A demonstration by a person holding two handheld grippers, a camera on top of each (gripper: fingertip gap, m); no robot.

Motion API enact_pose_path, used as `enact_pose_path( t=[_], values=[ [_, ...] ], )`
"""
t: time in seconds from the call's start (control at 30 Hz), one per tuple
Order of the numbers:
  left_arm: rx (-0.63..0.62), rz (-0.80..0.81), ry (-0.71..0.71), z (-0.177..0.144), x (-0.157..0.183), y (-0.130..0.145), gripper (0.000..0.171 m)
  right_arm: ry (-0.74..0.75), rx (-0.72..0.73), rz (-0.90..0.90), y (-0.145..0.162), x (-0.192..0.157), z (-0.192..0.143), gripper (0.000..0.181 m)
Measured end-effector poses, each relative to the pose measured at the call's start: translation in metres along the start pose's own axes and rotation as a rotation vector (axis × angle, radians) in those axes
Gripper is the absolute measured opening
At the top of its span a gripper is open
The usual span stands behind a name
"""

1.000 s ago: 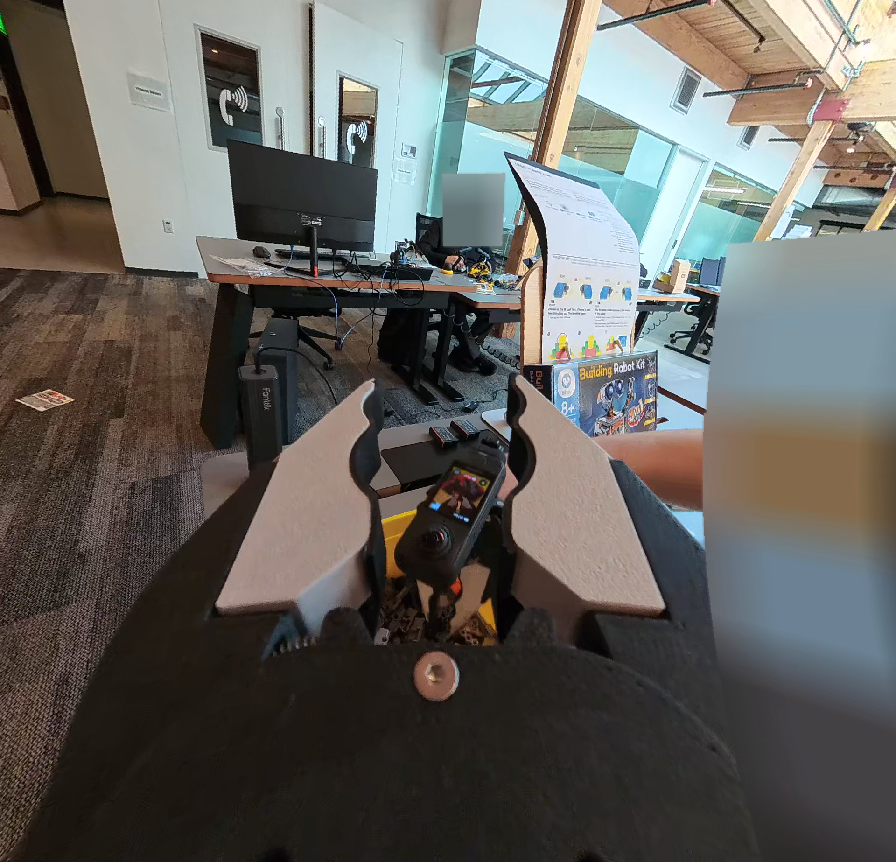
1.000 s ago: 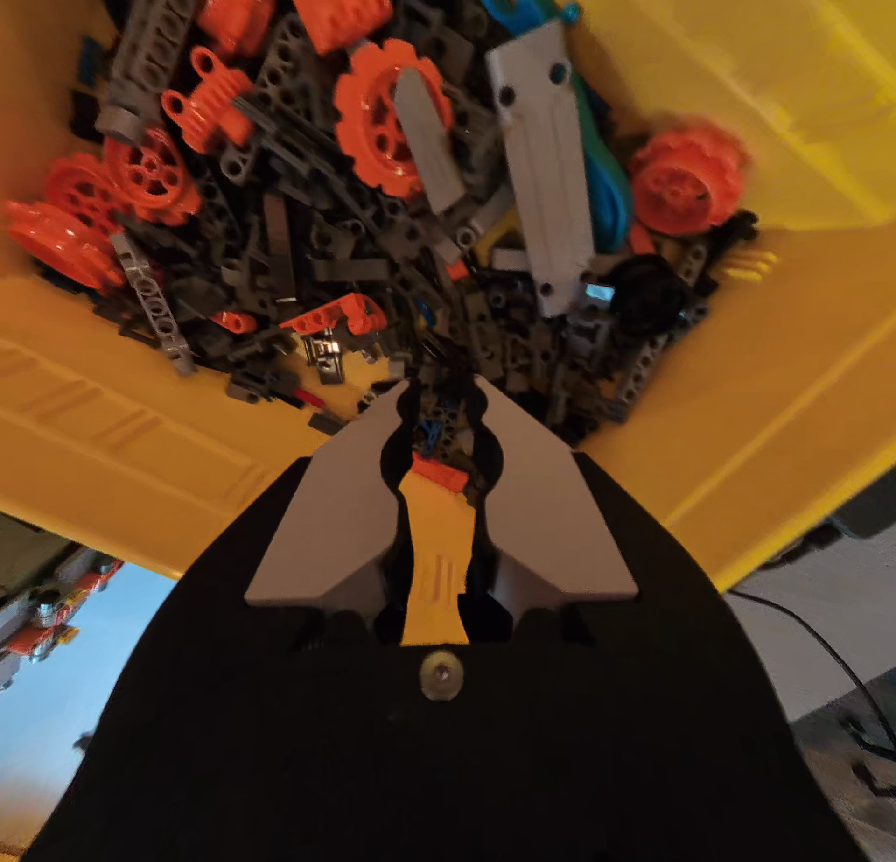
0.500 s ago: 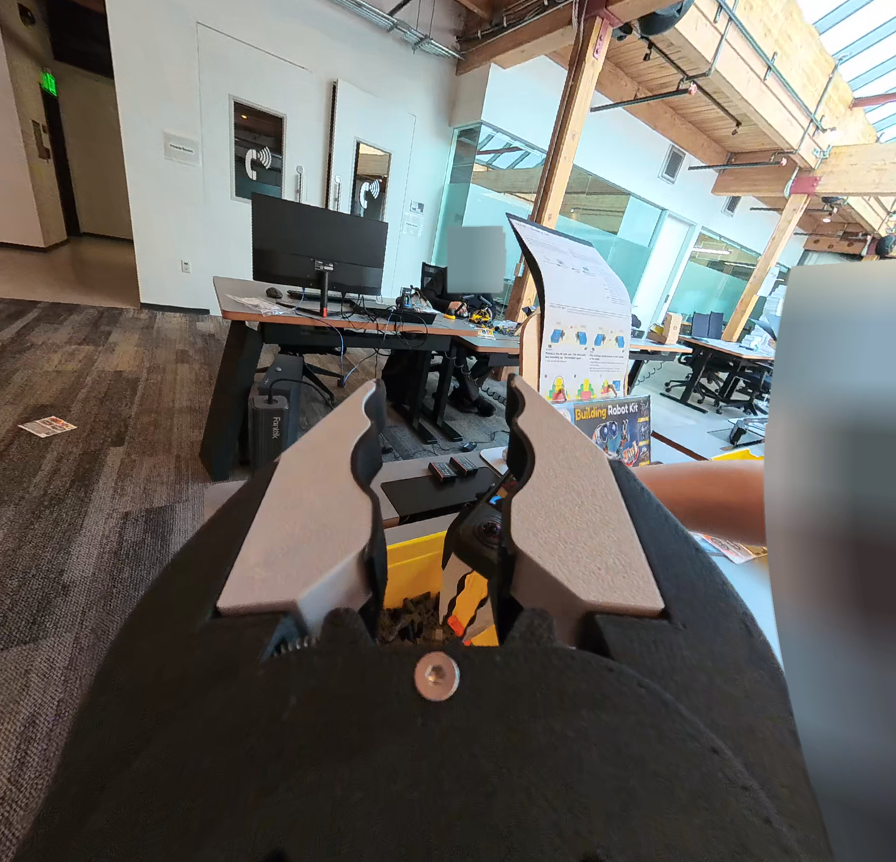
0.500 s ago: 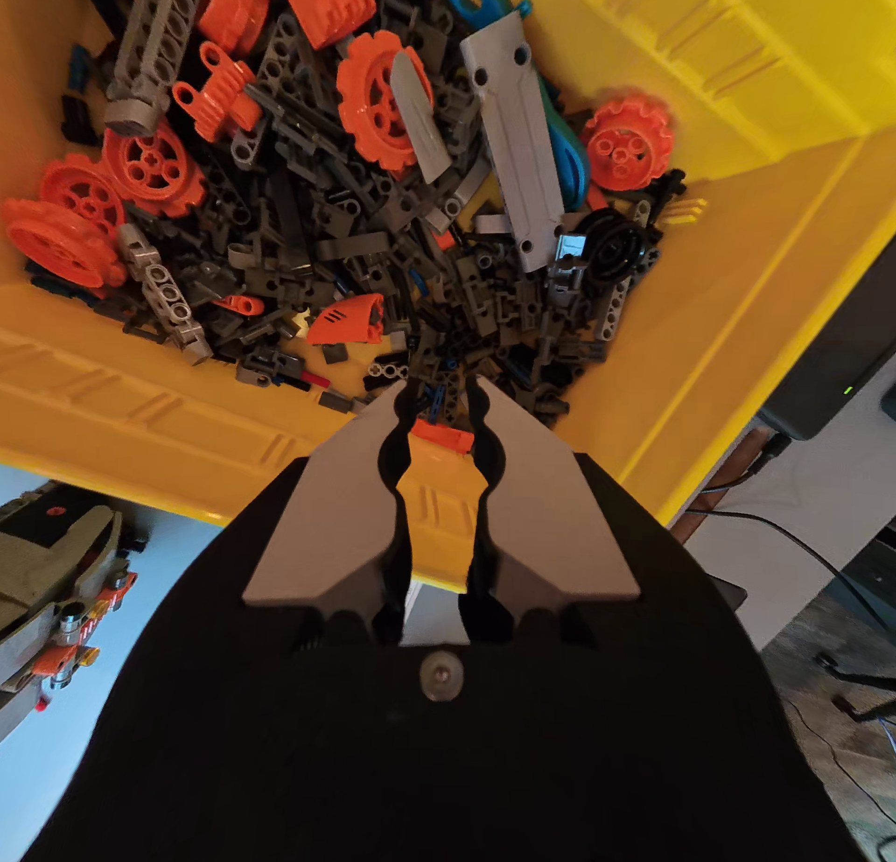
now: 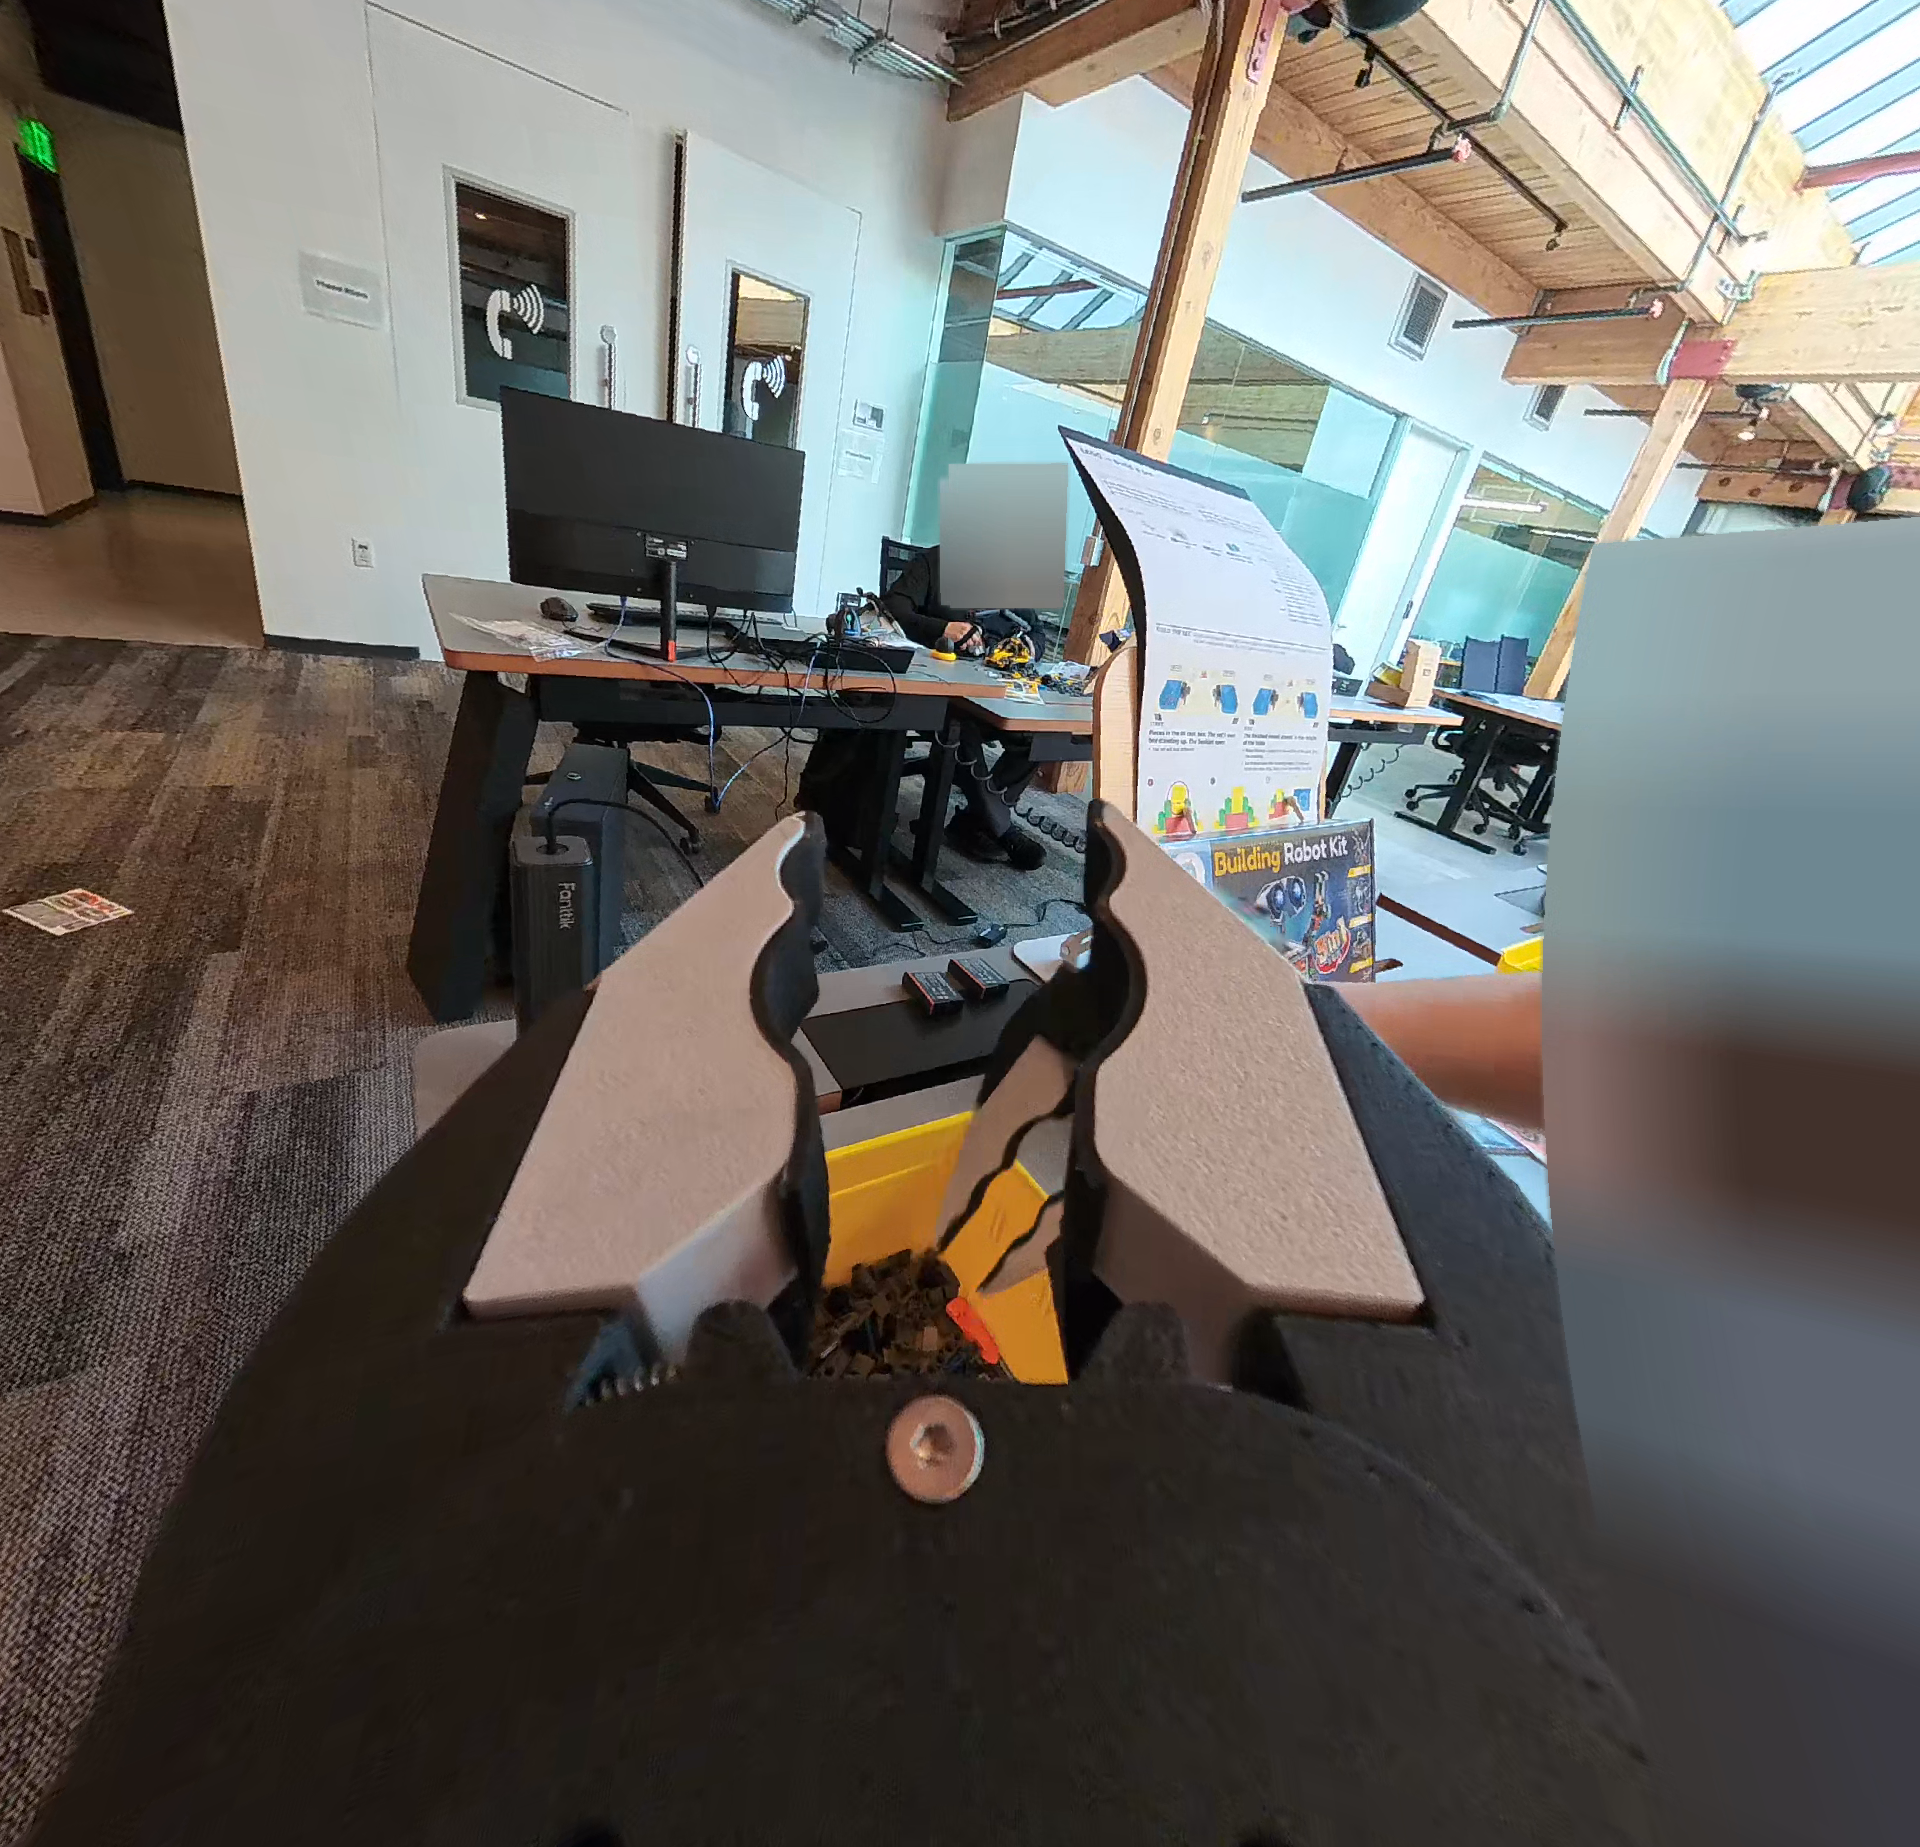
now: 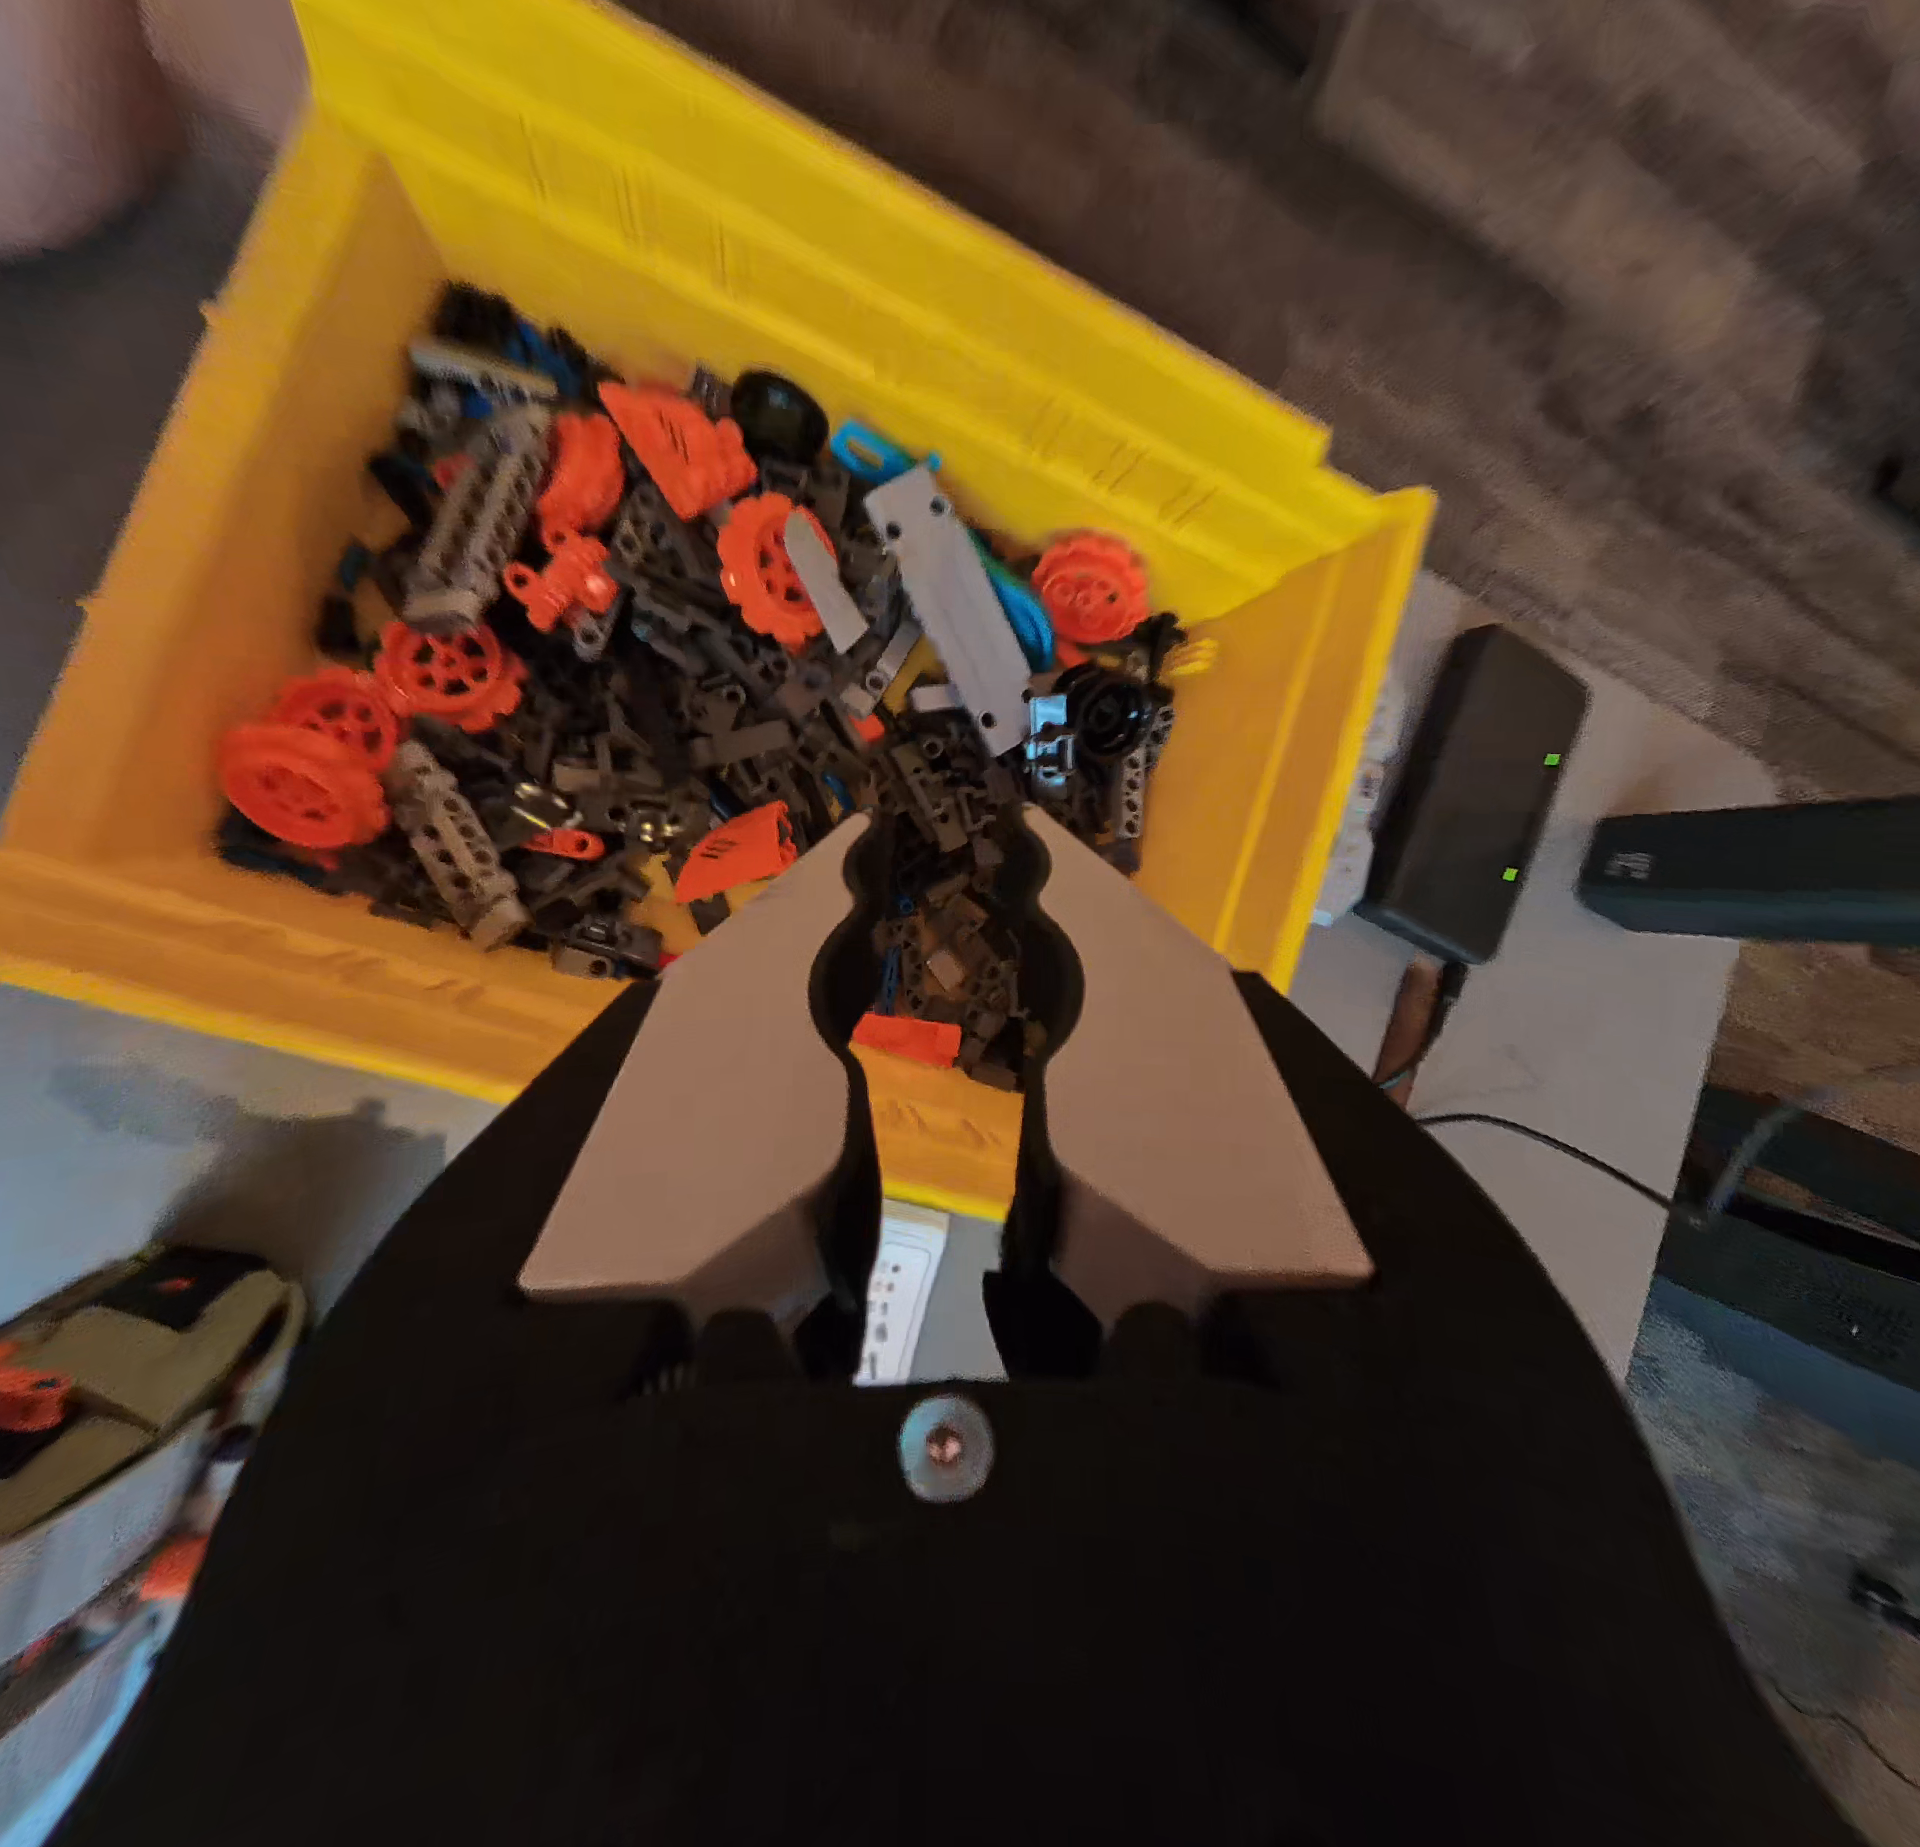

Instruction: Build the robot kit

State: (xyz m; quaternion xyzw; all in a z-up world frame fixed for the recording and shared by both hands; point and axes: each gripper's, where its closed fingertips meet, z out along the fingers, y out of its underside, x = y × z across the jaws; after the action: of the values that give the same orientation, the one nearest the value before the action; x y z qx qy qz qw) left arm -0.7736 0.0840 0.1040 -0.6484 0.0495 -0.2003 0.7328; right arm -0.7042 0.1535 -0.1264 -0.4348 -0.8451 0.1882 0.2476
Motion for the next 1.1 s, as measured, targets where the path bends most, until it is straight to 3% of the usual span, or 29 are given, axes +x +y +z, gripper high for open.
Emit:
enact_pose_path(
  t=[0.17,0.43,0.6,0.73,0.93,1.1],
  values=[
    [0.033,-0.018,0.013,-0.009,-0.002,-0.007,0.048,0.173,0.174,0.090,0.020,-0.018,-0.085,0.020],
    [0.022,-0.016,0.037,-0.005,0.006,-0.004,0.047,0.403,0.289,0.417,0.133,-0.122,-0.175,0.021],
    [-0.015,0.013,0.042,0.005,0.015,0.004,0.047,0.471,0.232,0.567,0.211,-0.202,-0.184,0.024],
    [-0.013,0.011,0.043,0.009,0.017,0.005,0.047,0.520,0.164,0.719,0.267,-0.246,-0.186,0.027],
    [-0.015,0.022,0.033,0.009,0.018,0.005,0.047,0.548,0.065,0.778,0.298,-0.280,-0.183,0.032],
    [-0.016,0.021,0.022,0.008,0.015,0.005,0.047,0.563,0.007,1.040,0.320,-0.297,-0.182,0.044]
  ],
)
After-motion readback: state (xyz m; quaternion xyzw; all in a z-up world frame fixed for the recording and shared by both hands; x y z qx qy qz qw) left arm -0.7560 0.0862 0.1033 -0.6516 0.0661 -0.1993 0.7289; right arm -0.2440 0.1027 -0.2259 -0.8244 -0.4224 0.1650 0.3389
